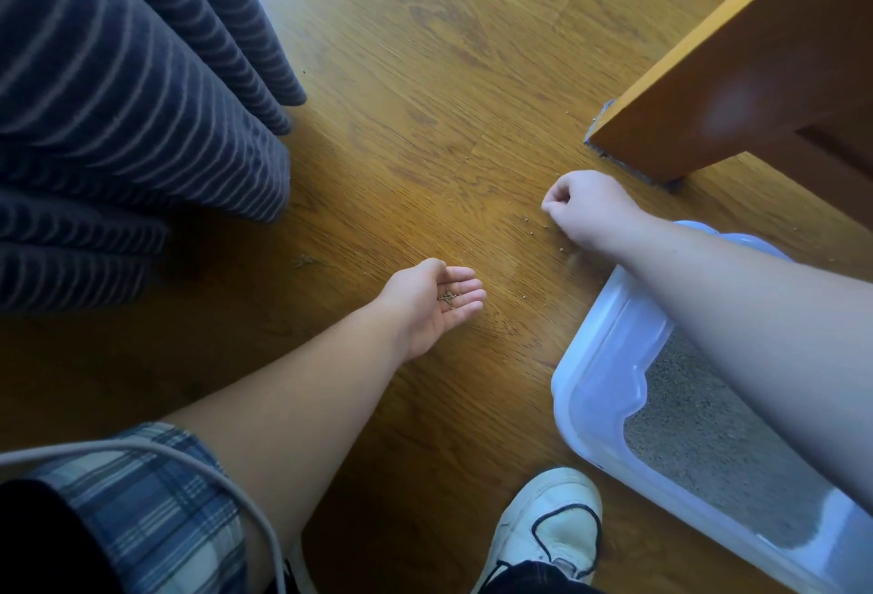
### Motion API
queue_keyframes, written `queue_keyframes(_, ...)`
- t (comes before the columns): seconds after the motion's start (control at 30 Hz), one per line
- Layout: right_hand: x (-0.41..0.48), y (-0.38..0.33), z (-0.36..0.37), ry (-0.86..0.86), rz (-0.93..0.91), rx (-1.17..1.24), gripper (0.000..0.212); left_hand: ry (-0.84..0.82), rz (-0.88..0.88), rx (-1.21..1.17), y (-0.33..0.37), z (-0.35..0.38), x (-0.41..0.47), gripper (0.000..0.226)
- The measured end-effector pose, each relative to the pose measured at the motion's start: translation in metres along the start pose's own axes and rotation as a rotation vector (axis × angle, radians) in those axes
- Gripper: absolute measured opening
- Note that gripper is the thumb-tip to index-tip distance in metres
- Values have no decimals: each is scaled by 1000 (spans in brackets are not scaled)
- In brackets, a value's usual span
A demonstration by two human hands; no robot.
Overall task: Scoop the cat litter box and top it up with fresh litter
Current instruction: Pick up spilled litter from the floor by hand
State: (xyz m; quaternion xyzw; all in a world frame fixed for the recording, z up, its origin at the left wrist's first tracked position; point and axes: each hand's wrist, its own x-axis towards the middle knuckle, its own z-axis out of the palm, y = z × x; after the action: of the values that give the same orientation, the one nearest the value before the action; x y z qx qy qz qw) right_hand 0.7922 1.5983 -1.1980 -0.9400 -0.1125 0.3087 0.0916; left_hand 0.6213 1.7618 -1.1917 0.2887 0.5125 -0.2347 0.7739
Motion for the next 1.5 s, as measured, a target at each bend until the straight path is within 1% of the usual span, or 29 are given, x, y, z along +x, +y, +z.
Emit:
queue_keyframes(0.1,-3,0,1,-81,36,-69,18,-3,-8,7,-2,0,1,35)
queue_keyframes(0.2,-6,6,-1,-161,44,-217,19,-1,-7,11,-1,-2,1,35)
queue_keyframes(0.27,-9,9,0,-176,53,-310,15,2,-8,7,-1,-2,2,35)
queue_keyframes(0.37,-11,11,4,-162,61,-381,9,3,-8,8,-1,0,2,35)
queue_keyframes(0.43,-13,9,4,-149,64,-388,5,2,-7,17,-3,2,1,35)
queue_keyframes(0.63,-14,6,9,-121,67,-375,18,-6,-2,29,-3,5,-1,34)
queue_keyframes(0.77,-15,5,13,-100,60,-420,17,-9,-3,20,-2,3,-3,34)
queue_keyframes(0.9,-15,1,11,-109,-27,-370,13,-10,-1,13,0,5,-4,34)
queue_keyframes(1.0,-13,-4,9,-66,-142,-308,18,-4,5,9,1,5,-4,34)
queue_keyframes(1.1,-12,-5,11,-33,-212,-294,15,-1,4,15,0,4,-4,34)
queue_keyframes(1.3,-12,-8,17,-38,-246,-349,13,0,10,6,2,3,-3,33)
queue_keyframes(1.5,-13,-7,25,-8,-261,-406,17,-4,13,9,1,3,-5,34)
